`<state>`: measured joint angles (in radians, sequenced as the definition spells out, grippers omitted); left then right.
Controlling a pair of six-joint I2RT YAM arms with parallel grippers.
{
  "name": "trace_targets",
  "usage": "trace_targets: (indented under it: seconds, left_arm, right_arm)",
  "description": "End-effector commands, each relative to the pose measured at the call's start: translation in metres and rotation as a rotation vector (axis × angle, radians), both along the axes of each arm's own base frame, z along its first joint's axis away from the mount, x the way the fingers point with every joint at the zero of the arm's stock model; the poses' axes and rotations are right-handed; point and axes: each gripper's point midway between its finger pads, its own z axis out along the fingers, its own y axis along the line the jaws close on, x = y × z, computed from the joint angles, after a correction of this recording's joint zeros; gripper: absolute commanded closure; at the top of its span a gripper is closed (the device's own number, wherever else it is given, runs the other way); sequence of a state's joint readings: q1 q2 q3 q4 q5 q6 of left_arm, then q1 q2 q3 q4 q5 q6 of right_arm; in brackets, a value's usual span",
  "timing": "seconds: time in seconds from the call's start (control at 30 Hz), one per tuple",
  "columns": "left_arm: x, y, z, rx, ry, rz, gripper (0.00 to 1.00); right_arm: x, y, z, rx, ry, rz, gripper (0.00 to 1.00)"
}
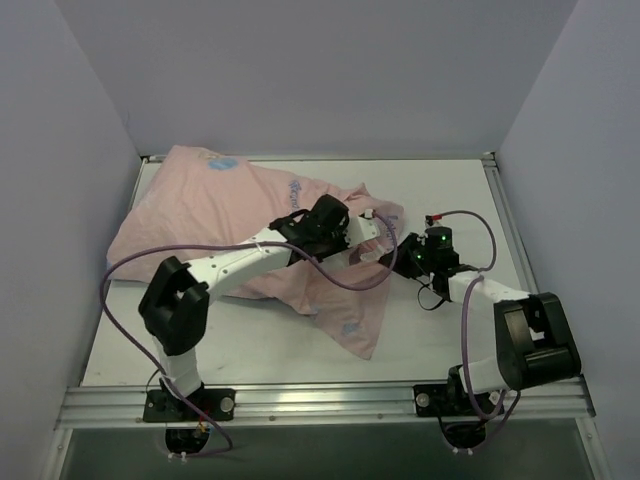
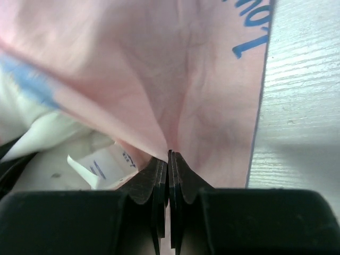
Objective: Remove the pillowcase from the pillow
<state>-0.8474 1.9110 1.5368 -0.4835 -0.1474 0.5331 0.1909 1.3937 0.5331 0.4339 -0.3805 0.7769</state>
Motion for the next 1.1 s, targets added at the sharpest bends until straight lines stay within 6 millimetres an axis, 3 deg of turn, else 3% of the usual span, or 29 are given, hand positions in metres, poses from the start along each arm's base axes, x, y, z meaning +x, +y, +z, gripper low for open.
trace_targets:
  seconds: [0.0, 0.07, 0.1, 0.13, 0.2, 0.23, 0.3, 0.33, 0.37, 0.43, 0.5, 0.57, 0.7, 0.73, 0.8, 0.83, 0.93, 1.07]
  left_arm:
    - [-0.029, 0.065, 0.036, 0.017, 0.048, 0.025, 0.98]
    - [-0.052, 0.075, 0.035, 0.016, 0.090, -0.022, 0.98]
    - [-0.061, 0.076, 0.053, -0.019, 0.060, -0.046, 0.98]
    - [-0.066, 0.075, 0.055, -0.035, 0.056, -0.059, 0.98]
    - [-0.067, 0.076, 0.057, -0.054, 0.061, -0.034, 0.98]
    - [-0.066, 0.074, 0.057, -0.060, 0.061, -0.030, 0.98]
    - [-0.067, 0.068, 0.060, -0.093, 0.071, -0.031, 0.98]
    - [-0.067, 0.066, 0.062, -0.101, 0.068, -0.033, 0.98]
    - [-0.065, 0.063, 0.066, -0.114, 0.059, -0.030, 0.98]
    - [-0.059, 0.059, 0.070, -0.117, 0.038, -0.012, 0.98]
    - [-0.054, 0.057, 0.069, -0.119, 0.036, 0.011, 0.98]
    - [-0.051, 0.052, 0.075, -0.150, 0.030, 0.024, 0.98]
    - [-0.048, 0.048, 0.088, -0.201, 0.016, 0.046, 0.98]
    - [-0.047, 0.049, 0.089, -0.205, 0.009, 0.054, 0.98]
    - [-0.047, 0.049, 0.090, -0.205, 0.011, 0.058, 0.98]
    - [-0.047, 0.049, 0.090, -0.207, 0.010, 0.061, 0.98]
    - [-0.045, 0.049, 0.090, -0.213, 0.005, 0.071, 0.98]
    - [-0.042, 0.050, 0.088, -0.210, 0.006, 0.088, 0.98]
  right_arm:
    - [0.016, -0.040, -0.016, -0.114, 0.027, -0.108, 1.00]
    - [0.018, -0.039, -0.021, -0.125, 0.039, -0.095, 1.00]
    - [0.019, -0.034, -0.018, -0.117, 0.023, -0.074, 1.00]
    - [0.019, -0.030, -0.015, -0.119, 0.009, -0.055, 1.00]
    - [0.017, -0.025, -0.007, -0.132, -0.020, -0.031, 1.00]
    - [0.019, -0.021, 0.009, -0.144, -0.073, -0.006, 1.00]
    - [0.015, -0.019, 0.023, -0.159, -0.096, 0.038, 1.00]
    - [0.013, -0.014, 0.041, -0.169, -0.150, 0.091, 0.92]
    - [0.012, -0.008, 0.056, -0.177, -0.176, 0.132, 0.78]
    - [0.010, -0.003, 0.089, -0.231, -0.267, 0.169, 0.41]
    - [0.006, 0.015, 0.120, -0.311, -0.349, 0.236, 0.33]
    - [0.010, 0.023, 0.142, -0.315, -0.406, 0.225, 0.32]
    - [0.027, 0.039, 0.148, -0.266, -0.429, 0.227, 0.36]
    - [0.033, 0.046, 0.134, -0.263, -0.387, 0.249, 0.37]
    - [0.041, 0.065, 0.139, -0.222, -0.388, 0.299, 0.38]
    - [0.040, 0.082, 0.128, -0.212, -0.364, 0.345, 0.38]
    - [0.038, 0.116, 0.119, -0.185, -0.356, 0.428, 0.36]
    - [0.036, 0.140, 0.112, -0.150, -0.361, 0.483, 0.34]
